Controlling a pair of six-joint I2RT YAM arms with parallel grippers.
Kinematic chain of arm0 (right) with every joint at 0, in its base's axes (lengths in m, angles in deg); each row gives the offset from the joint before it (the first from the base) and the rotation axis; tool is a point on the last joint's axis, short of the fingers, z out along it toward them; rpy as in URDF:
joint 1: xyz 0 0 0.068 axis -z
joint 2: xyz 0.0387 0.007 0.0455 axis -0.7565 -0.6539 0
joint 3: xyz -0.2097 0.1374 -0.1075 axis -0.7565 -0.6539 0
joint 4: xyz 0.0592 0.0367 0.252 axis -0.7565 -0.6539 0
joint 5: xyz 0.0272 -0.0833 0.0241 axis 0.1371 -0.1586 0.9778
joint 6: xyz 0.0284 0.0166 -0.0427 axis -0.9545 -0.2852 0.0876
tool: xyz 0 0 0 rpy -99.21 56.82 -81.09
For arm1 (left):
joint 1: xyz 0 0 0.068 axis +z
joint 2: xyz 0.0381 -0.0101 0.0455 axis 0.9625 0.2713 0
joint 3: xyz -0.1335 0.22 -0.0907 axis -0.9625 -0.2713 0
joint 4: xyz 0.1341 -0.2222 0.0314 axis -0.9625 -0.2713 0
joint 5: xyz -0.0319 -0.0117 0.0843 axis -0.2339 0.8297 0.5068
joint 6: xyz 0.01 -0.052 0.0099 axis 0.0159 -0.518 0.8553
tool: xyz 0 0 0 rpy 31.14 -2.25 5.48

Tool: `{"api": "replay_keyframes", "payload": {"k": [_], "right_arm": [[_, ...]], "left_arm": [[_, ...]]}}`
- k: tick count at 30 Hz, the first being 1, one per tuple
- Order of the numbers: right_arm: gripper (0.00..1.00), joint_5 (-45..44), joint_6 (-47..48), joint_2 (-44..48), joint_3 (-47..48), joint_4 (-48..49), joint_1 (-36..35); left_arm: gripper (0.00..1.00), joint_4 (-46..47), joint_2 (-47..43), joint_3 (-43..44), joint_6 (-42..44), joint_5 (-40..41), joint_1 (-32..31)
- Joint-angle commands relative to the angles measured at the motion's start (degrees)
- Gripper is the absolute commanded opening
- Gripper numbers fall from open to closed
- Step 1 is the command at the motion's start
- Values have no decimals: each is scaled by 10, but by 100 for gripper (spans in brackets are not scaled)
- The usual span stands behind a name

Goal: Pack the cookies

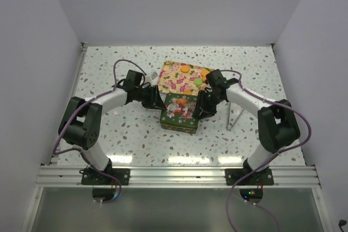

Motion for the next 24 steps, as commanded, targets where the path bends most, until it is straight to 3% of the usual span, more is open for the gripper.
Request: {"api": "replay_keyframes", "payload": {"k": [1, 13, 24], "right_arm": [[40, -63, 14, -20, -33, -29, -5], [44, -90, 34, -10, -7, -75, -5], [44, -59, 31, -13, 11, -61, -6]], "left_arm": [[39, -13, -27, 24, 13, 8, -12], [40, -32, -54, 16, -1, 33, -39], [40, -31, -61, -14, -21, 71, -40]]}}
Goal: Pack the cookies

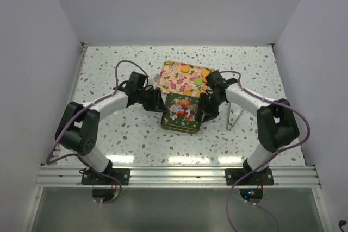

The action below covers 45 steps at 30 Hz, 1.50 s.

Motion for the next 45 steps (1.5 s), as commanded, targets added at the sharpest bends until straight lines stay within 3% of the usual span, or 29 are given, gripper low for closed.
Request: {"api": "replay_keyframes", "payload": {"k": [1, 15, 33, 37, 45], "right_arm": [[44, -25, 16, -11, 25, -29, -5], [43, 12, 25, -39, 78, -46, -19], [43, 36, 24, -84, 170, -70, -47], [43, 36, 22, -91, 176, -73, -56], [43, 30, 21, -98, 139, -54, -58]], "left_arm": [[40, 4, -20, -10, -15, 18, -2], [59, 55, -18, -32, -51, 19, -2], [63, 116, -14, -57, -72, -21, -2], [60, 116, -11, -63, -69, -22, -2], [39, 125, -7, -92, -67, -16, -2]]}}
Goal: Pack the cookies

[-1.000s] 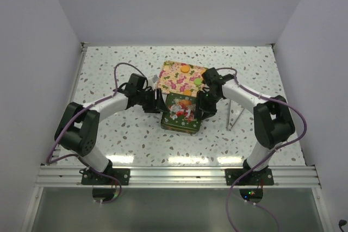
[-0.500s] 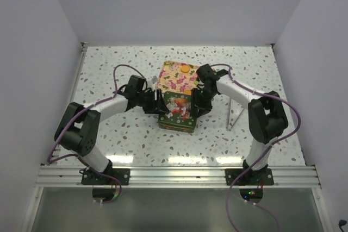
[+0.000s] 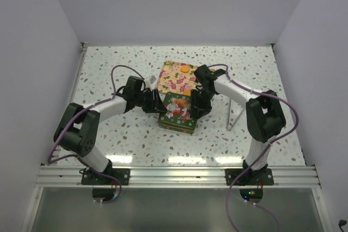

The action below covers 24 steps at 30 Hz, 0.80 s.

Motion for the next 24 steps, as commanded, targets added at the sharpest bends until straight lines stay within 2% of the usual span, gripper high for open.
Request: {"api": "replay_keyframes", "payload": {"k": [1, 4, 10, 13, 18, 20, 24], "right_arm": [[42, 37, -8, -8, -6, 47, -14], [42, 36, -8, -12, -2, 47, -14], [42, 33, -10, -22, 23, 38, -15], [42, 33, -11, -25, 34, 36, -14], [42, 27, -7, -30, 40, 25, -15], [43, 26, -4, -33, 38, 24, -14], [42, 24, -1, -34, 37, 18, -14]], "left_arm": [[38, 25, 3, -29, -6, -20, -11], [36, 41, 5, -50, -10, -20, -11], [39, 66, 8, -86, -13, -10, -11], [43, 80, 13, -106, -14, -11, -9], [64, 108, -9, -141, -13, -28, -1], [67, 100, -17, -146, 1, -30, 0], [66, 101, -47, -174, 4, -28, 0]]}}
